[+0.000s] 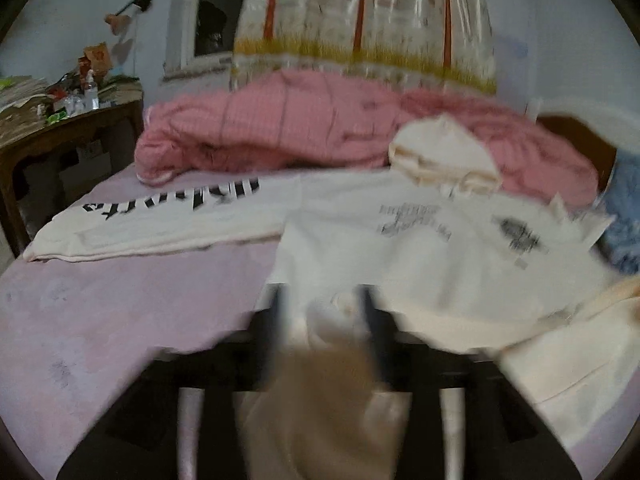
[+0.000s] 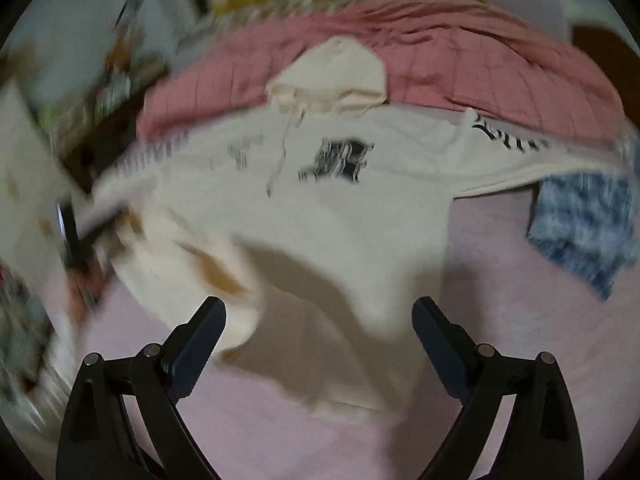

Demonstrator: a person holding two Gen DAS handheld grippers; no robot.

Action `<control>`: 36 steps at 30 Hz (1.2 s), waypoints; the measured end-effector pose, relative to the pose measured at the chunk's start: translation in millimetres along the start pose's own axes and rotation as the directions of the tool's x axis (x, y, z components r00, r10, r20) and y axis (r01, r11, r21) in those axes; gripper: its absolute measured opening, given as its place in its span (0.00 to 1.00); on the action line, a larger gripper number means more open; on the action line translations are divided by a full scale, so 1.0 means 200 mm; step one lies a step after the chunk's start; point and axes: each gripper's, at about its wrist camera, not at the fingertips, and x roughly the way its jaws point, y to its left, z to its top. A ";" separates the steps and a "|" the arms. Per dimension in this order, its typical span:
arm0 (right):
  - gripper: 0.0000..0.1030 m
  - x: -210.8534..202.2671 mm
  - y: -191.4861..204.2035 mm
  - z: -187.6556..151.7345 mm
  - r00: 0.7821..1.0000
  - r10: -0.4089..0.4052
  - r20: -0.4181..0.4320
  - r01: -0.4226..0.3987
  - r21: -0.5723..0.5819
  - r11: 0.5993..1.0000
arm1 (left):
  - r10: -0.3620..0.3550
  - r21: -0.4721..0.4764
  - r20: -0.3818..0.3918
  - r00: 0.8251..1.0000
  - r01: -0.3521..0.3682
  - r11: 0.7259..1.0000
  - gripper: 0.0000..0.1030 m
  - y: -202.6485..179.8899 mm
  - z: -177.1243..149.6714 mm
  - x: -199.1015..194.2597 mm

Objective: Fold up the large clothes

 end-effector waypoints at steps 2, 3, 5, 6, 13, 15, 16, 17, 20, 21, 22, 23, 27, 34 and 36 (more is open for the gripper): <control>0.92 0.00 -0.02 -0.01 0.990 -0.126 0.056 0.121 0.094 0.988 | -0.016 -0.036 0.079 0.997 0.019 0.999 0.79 0.03 0.01 -0.09; 0.92 0.00 -0.02 -0.02 0.979 -0.190 0.079 0.182 0.094 0.979 | -0.036 -0.039 0.110 0.993 0.041 0.998 0.80 0.05 0.01 -0.13; 0.92 0.00 0.06 -0.09 0.945 -0.280 0.171 0.278 0.036 0.960 | -0.078 -0.044 0.139 0.987 0.085 0.995 0.86 0.07 0.01 -0.18; 0.92 0.00 0.10 -0.15 0.936 -0.271 0.227 0.280 -0.008 0.960 | -0.096 -0.051 0.138 0.986 0.104 0.993 0.95 0.09 0.01 -0.18; 0.92 0.28 0.29 -0.41 0.986 -0.135 0.095 0.157 -0.282 0.946 | -0.045 -0.035 -0.185 0.982 0.040 0.999 0.91 0.08 -0.05 0.15; 0.92 0.39 0.33 -0.46 0.979 -0.196 0.055 0.203 -0.348 0.915 | -0.027 -0.035 -0.244 0.970 0.019 0.999 0.47 0.07 -0.08 0.22; 0.92 0.42 0.34 -0.47 0.976 -0.213 0.049 0.217 -0.356 0.909 | -0.036 -0.039 -0.260 0.965 0.027 0.999 0.25 0.08 -0.09 0.24; 0.91 0.46 0.34 -0.46 0.970 -0.237 0.051 0.240 -0.342 0.908 | -0.029 -0.040 -0.260 0.965 0.019 0.999 0.18 0.08 -0.09 0.24; 0.68 0.51 0.30 -0.42 0.969 -0.233 0.079 0.246 -0.266 0.932 | 0.001 -0.063 -0.205 0.979 -0.014 0.998 0.07 0.11 -0.08 0.19; 0.61 0.51 0.29 -0.40 0.971 -0.218 0.101 0.236 -0.246 0.940 | 0.005 -0.072 -0.182 0.983 -0.018 0.997 0.07 0.12 -0.08 0.17; 0.49 0.49 0.29 -0.38 0.970 -0.204 0.133 0.230 -0.223 0.947 | 0.006 -0.078 -0.163 0.987 -0.019 0.997 0.07 0.12 -0.07 0.15; 0.43 0.47 0.29 -0.36 0.968 -0.198 0.158 0.229 -0.211 0.950 | 0.009 -0.078 -0.155 0.988 -0.021 0.997 0.06 0.13 -0.06 0.14; 0.43 0.41 0.27 -0.32 0.968 -0.156 0.195 0.200 -0.227 0.953 | 0.026 -0.071 -0.153 0.988 -0.037 0.997 0.06 0.13 -0.06 0.15; 0.58 0.52 0.19 -0.35 0.977 -0.198 0.082 0.211 -0.218 0.953 | 0.248 0.097 -0.111 0.962 -0.238 0.966 0.07 0.00 -0.08 0.15; 0.56 0.56 0.20 -0.36 0.984 -0.172 0.049 0.179 -0.244 0.953 | 0.295 0.141 -0.093 0.951 -0.281 0.949 0.07 -0.03 -0.09 0.15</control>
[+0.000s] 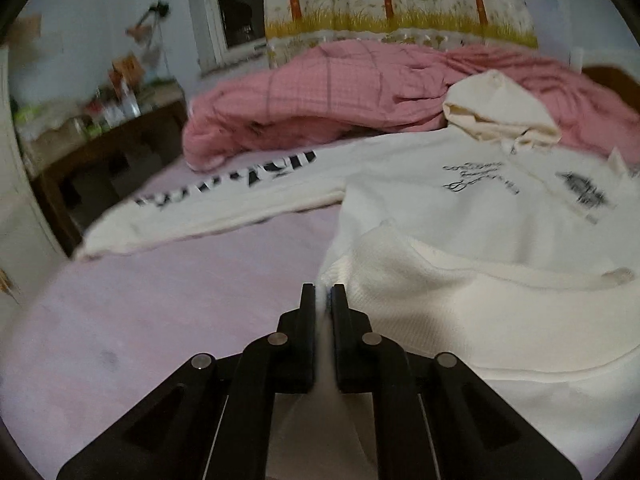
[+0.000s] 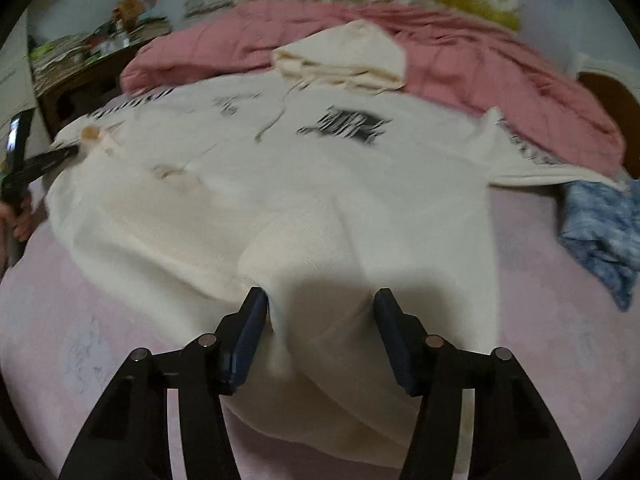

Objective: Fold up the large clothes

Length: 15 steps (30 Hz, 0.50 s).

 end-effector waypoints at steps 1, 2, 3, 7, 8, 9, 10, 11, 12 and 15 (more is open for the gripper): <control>0.44 0.01 0.02 0.00 0.999 -0.039 -0.005 0.039 -0.018 0.999 | 0.011 0.012 -0.010 1.000 -0.011 1.000 0.07 -0.01 0.00 0.01; 0.22 0.01 0.02 0.01 0.993 -0.116 -0.007 0.115 -0.022 0.993 | 0.010 0.013 -0.021 1.000 -0.009 1.000 0.07 0.00 -0.01 0.03; 0.12 0.01 0.01 0.02 0.982 -0.188 -0.004 0.188 0.002 0.982 | -0.001 0.009 -0.034 0.999 0.001 1.000 0.07 0.01 -0.01 0.04; 0.12 -0.15 -0.20 0.06 0.970 -0.216 0.114 0.182 0.256 0.950 | -0.030 -0.005 -0.042 0.999 0.030 1.000 0.07 0.03 -0.01 0.05; 0.12 -0.18 -0.24 0.09 0.972 -0.193 0.132 0.154 0.261 0.953 | -0.029 0.003 -0.045 0.999 0.029 1.000 0.07 0.02 -0.01 0.05; 0.12 -0.19 -0.25 0.11 0.973 -0.186 0.137 0.146 0.263 0.954 | -0.027 0.011 -0.050 0.998 0.028 1.000 0.07 0.01 -0.02 0.05; 0.12 -0.18 -0.27 0.13 0.975 -0.175 0.134 0.134 0.272 0.953 | -0.023 0.018 -0.057 0.998 0.024 1.000 0.07 0.00 -0.02 0.06; 0.13 -0.15 -0.29 0.15 0.979 -0.161 0.121 0.121 0.287 0.950 | -0.021 0.021 -0.069 0.997 0.023 1.000 0.07 -0.01 -0.02 0.07; 0.16 -0.08 -0.34 0.16 0.983 -0.161 0.089 0.125 0.316 0.940 | -0.025 0.018 -0.081 0.996 0.027 0.999 0.07 0.00 -0.02 0.08; 0.40 0.04 -0.44 0.12 0.958 -0.288 0.010 0.261 0.392 0.882 | -0.052 -0.012 -0.099 0.994 0.052 0.999 0.08 0.02 -0.03 0.10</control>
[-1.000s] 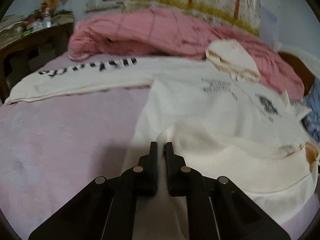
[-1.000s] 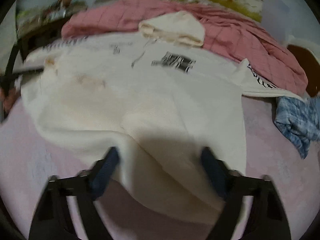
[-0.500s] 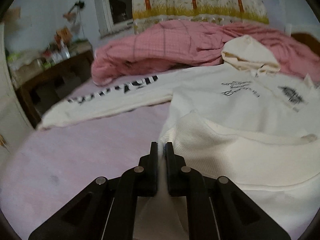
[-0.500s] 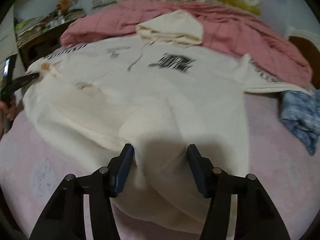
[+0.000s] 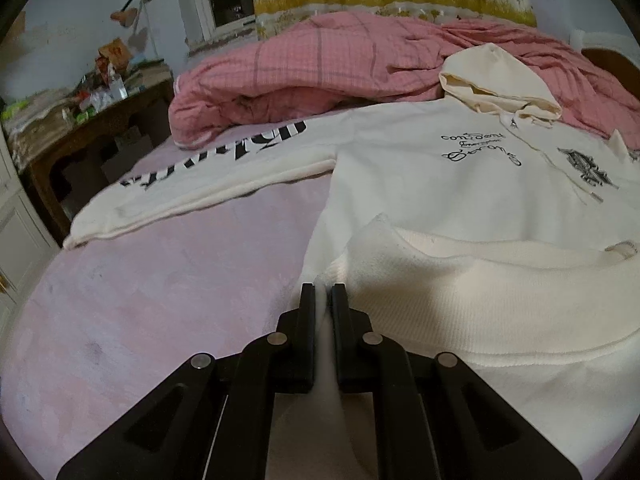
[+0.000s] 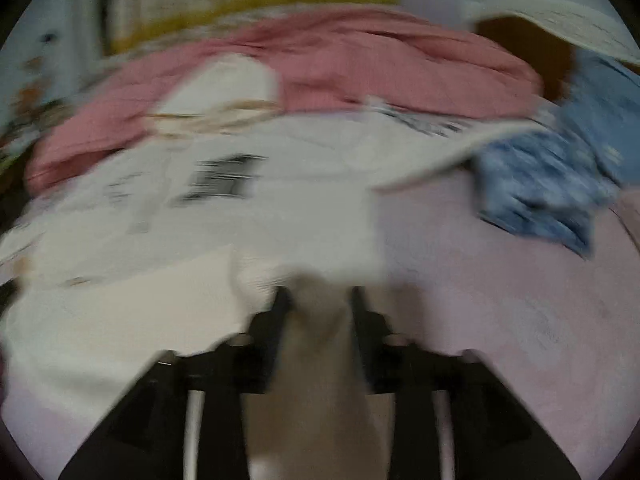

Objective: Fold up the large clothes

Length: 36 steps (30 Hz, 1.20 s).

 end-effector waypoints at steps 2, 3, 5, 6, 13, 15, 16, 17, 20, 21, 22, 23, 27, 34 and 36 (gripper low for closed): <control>0.40 0.05 -0.07 -0.03 0.996 -0.086 -0.009 0.086 0.007 0.996 | -0.023 -0.020 0.009 1.000 0.024 1.000 0.09 0.02 0.00 -0.01; 0.40 0.04 -0.13 -0.04 0.997 -0.079 -0.007 0.079 0.027 0.997 | -0.033 -0.027 0.018 0.999 0.034 0.999 0.12 0.02 0.00 -0.02; 0.40 -0.01 -0.23 -0.04 0.998 -0.056 0.026 0.054 0.084 0.995 | -0.050 -0.041 0.051 0.997 0.052 0.998 0.15 0.04 0.01 -0.05; 0.40 -0.03 -0.25 -0.04 0.998 -0.043 0.040 0.039 0.092 0.995 | -0.052 -0.044 0.070 0.996 0.055 0.998 0.22 0.04 0.01 -0.07; 0.66 -0.07 -0.19 -0.12 0.991 0.130 -0.037 -0.129 0.016 0.991 | -0.142 -0.083 0.085 0.986 0.149 0.985 0.85 0.08 -0.01 -0.13; 0.31 -0.02 -0.18 -0.16 0.981 0.167 -0.102 -0.164 0.035 0.986 | -0.200 -0.118 0.021 0.980 0.201 0.972 0.85 0.11 -0.04 -0.11; 0.15 -0.01 -0.17 -0.17 0.981 0.155 -0.119 -0.153 0.027 0.988 | -0.211 -0.139 -0.016 0.977 0.207 0.968 0.83 0.12 -0.06 -0.09; 0.09 -0.05 -0.16 -0.18 0.991 0.108 -0.074 -0.107 0.015 0.994 | -0.217 -0.152 -0.037 0.976 0.209 0.966 0.78 0.13 -0.08 -0.08; 0.05 -0.22 -0.17 -0.20 0.996 0.063 0.067 -0.068 0.072 0.995 | -0.258 -0.168 -0.048 0.965 0.247 0.954 0.22 0.18 -0.09 -0.08; 0.05 -0.27 -0.17 -0.21 0.995 -0.005 0.104 -0.004 0.084 0.996 | -0.261 -0.159 -0.045 0.964 0.251 0.955 0.15 0.19 -0.08 -0.08; 0.05 -0.29 -0.17 -0.23 0.993 -0.046 0.108 0.036 0.089 0.995 | -0.270 -0.169 -0.035 0.962 0.261 0.950 0.12 0.20 -0.08 -0.08; 0.00 -0.26 -0.18 -0.26 0.992 -0.103 0.071 0.096 0.093 0.991 | -0.272 -0.182 -0.036 0.962 0.261 0.948 0.11 0.21 -0.08 -0.08; 0.00 -0.17 -0.35 -0.34 0.995 -0.091 -0.028 0.094 0.181 0.979 | -0.176 -0.120 -0.064 0.982 0.168 0.979 0.11 0.14 -0.09 -0.06; 0.00 -0.31 -0.36 -0.37 0.995 -0.003 0.103 -0.014 0.159 0.987 | -0.089 -0.088 0.065 0.994 0.094 0.992 0.33 0.14 -0.09 -0.18; 0.06 -0.35 -0.29 -0.37 0.990 -0.024 0.136 0.010 0.103 0.995 | 0.055 -0.053 0.166 0.985 -0.047 0.997 0.60 0.11 -0.07 -0.24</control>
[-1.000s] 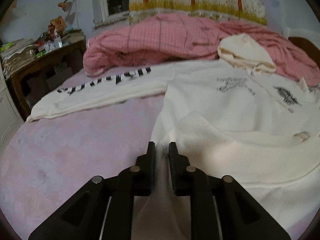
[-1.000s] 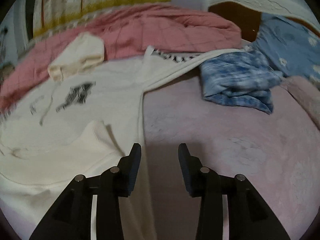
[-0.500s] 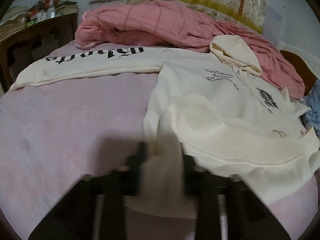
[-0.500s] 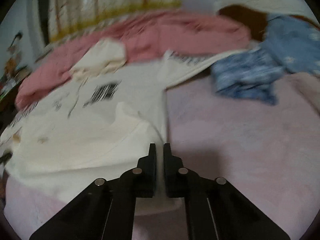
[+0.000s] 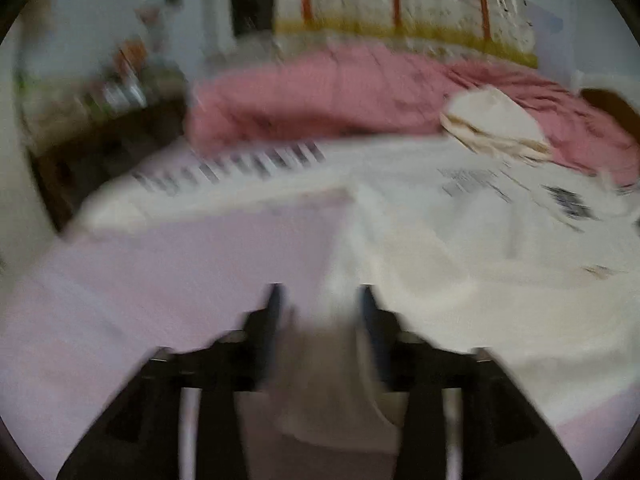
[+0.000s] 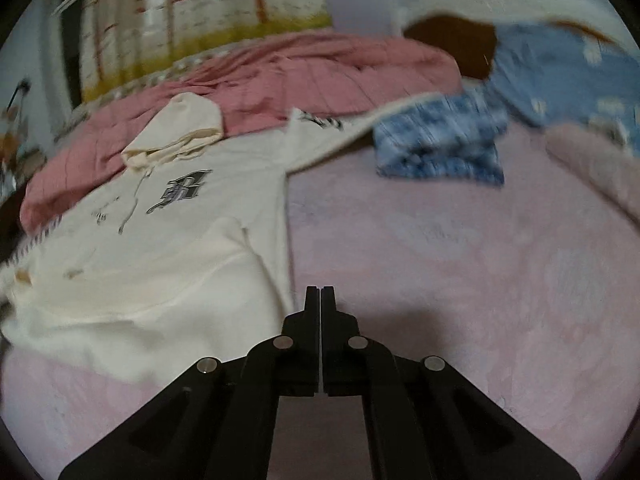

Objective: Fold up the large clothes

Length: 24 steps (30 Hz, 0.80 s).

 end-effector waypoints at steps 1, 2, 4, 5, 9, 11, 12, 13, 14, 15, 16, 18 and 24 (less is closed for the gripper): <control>0.20 -0.03 0.06 0.01 1.000 0.009 0.027 -0.009 -0.016 1.000 | 0.037 0.023 0.061 0.997 -0.038 0.999 0.64 -0.02 0.01 -0.05; 0.45 -0.06 0.09 0.01 0.998 0.031 0.046 -0.030 -0.021 0.999 | 0.032 0.025 0.101 0.994 -0.035 0.999 0.64 -0.02 0.00 -0.09; 0.74 -0.14 0.16 0.00 0.992 0.079 0.098 -0.076 -0.028 0.997 | -0.019 0.018 0.203 0.979 0.015 1.000 0.67 -0.02 0.00 -0.22; 0.77 -0.18 0.21 -0.01 0.986 0.090 0.137 -0.086 -0.037 0.996 | -0.038 0.021 0.235 0.971 0.034 0.999 0.70 -0.02 -0.01 -0.27; 0.88 -0.26 0.35 -0.08 0.975 0.140 0.172 -0.120 -0.122 0.985 | -0.143 0.040 0.288 0.947 0.137 0.990 0.94 -0.08 -0.02 -0.44; 0.88 -0.27 0.42 -0.11 0.977 0.129 0.171 -0.100 -0.172 0.980 | -0.211 0.061 0.284 0.935 0.202 0.977 1.00 -0.13 -0.04 -0.51; 0.88 -0.29 0.47 -0.12 0.977 0.133 0.166 -0.098 -0.205 0.974 | -0.240 0.084 0.282 0.929 0.225 0.971 1.00 -0.15 -0.05 -0.54; 0.89 -0.29 0.49 -0.13 0.976 0.144 0.162 -0.106 -0.225 0.969 | -0.263 0.113 0.274 0.925 0.240 0.964 1.00 -0.18 -0.07 -0.56; 0.92 -0.30 0.50 -0.14 0.975 0.157 0.158 -0.116 -0.242 0.963 | -0.284 0.157 0.251 0.926 0.250 0.955 1.00 -0.22 -0.08 -0.58; 0.95 -0.32 0.52 -0.16 0.974 0.175 0.146 -0.132 -0.264 0.955 | -0.319 0.200 0.211 0.924 0.279 0.939 1.00 -0.25 -0.10 -0.59; 1.00 -0.32 0.53 -0.17 0.973 0.184 0.138 -0.141 -0.274 0.951 | -0.390 0.250 0.147 0.909 0.347 0.904 1.00 -0.29 -0.11 -0.60; 1.00 -0.32 0.53 -0.20 0.972 0.208 0.113 -0.167 -0.294 0.941 | -0.469 0.330 0.034 0.883 0.433 0.839 1.00 -0.34 -0.16 -0.61; 1.00 -0.21 0.58 -0.23 0.968 0.245 -0.048 -0.247 -0.332 0.910 | -0.370 0.338 -0.075 0.926 0.372 0.864 1.00 -0.39 -0.19 -0.53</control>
